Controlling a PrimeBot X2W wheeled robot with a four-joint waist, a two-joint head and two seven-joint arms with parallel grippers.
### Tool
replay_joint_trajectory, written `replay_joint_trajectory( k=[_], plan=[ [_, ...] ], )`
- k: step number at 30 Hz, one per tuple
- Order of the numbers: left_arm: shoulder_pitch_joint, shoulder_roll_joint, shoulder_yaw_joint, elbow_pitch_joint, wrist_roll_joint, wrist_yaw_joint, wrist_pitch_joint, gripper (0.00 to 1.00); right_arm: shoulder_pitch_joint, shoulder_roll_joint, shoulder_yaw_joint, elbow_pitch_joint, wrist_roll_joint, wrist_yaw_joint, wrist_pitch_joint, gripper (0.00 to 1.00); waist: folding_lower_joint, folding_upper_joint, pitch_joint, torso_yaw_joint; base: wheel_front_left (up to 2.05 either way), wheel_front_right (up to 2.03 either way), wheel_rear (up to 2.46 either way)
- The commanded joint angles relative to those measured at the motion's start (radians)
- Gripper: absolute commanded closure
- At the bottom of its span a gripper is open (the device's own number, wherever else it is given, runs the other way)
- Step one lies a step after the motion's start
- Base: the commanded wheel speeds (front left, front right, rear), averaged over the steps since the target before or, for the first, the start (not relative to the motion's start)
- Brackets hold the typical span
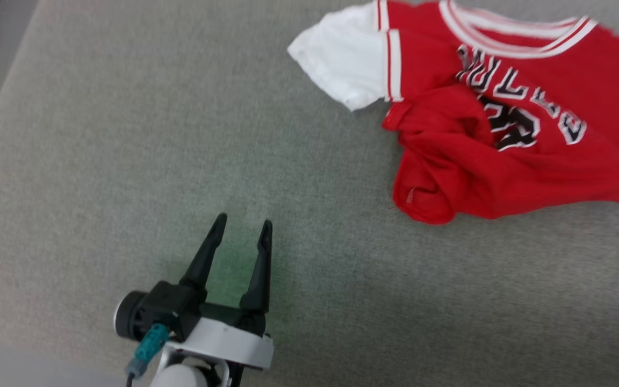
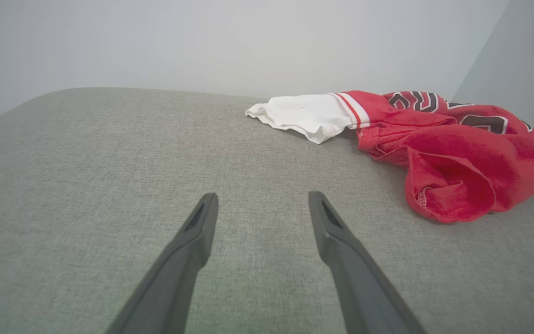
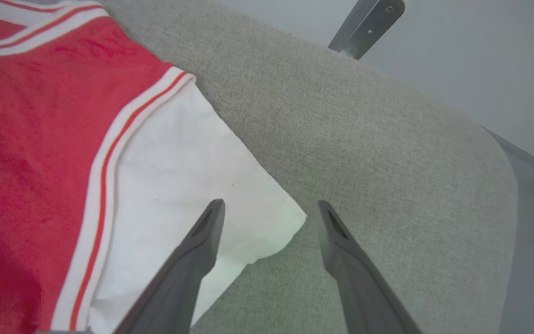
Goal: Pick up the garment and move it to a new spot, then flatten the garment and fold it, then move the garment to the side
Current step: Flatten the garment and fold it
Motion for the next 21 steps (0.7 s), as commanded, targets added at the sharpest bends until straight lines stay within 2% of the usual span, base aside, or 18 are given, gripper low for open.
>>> replay_joint_trajectory(
  k=[1,11,12,13,14,15,19,21],
  plan=[
    [-0.021,-0.015,0.011,0.003,0.014,-0.014,0.0,0.0,-0.025,-0.005,0.025,0.02,-0.003,-0.001,0.003,0.0,0.0,0.0,0.094,0.045,0.0,0.0,0.0],
    [-0.039,-0.052,0.073,0.017,0.065,-0.065,0.0,0.0,-0.007,0.013,0.187,0.097,0.077,0.0,0.063,0.0,0.0,0.0,0.11,0.035,0.0,0.0,0.0],
    [-0.043,-0.053,0.078,0.016,0.065,-0.068,0.0,0.0,-0.007,0.012,0.197,0.1,0.085,0.0,0.062,0.49,0.0,0.0,0.109,0.032,0.0,0.0,0.0],
    [-0.048,-0.052,0.083,0.013,0.069,-0.075,0.0,0.0,-0.01,0.012,0.207,0.099,0.091,0.0,0.059,0.67,0.0,0.0,0.11,0.029,0.0,0.0,0.0],
    [-0.057,-0.052,0.087,0.008,0.069,-0.081,0.0,0.0,-0.013,0.01,0.212,0.101,0.099,0.002,0.055,0.92,0.0,0.0,0.111,0.027,0.0,0.0,0.0],
    [-0.064,-0.051,0.091,0.005,0.064,-0.091,0.0,0.0,-0.017,0.008,0.219,0.106,0.104,0.002,0.049,1.0,0.0,0.0,0.112,0.025,0.0,0.0,0.0],
    [-0.139,-0.018,0.101,-0.006,0.046,-0.139,0.006,0.0,-0.043,0.0,0.234,0.122,0.113,-0.001,0.008,1.0,0.0,0.0,0.119,0.014,0.0,0.0,0.0],
    [-0.208,0.02,0.105,-0.012,0.049,-0.161,0.034,0.0,-0.057,0.012,0.245,0.124,0.118,-0.002,-0.019,1.0,0.0,0.0,0.123,0.005,0.0,0.0,0.0]
  ],
)
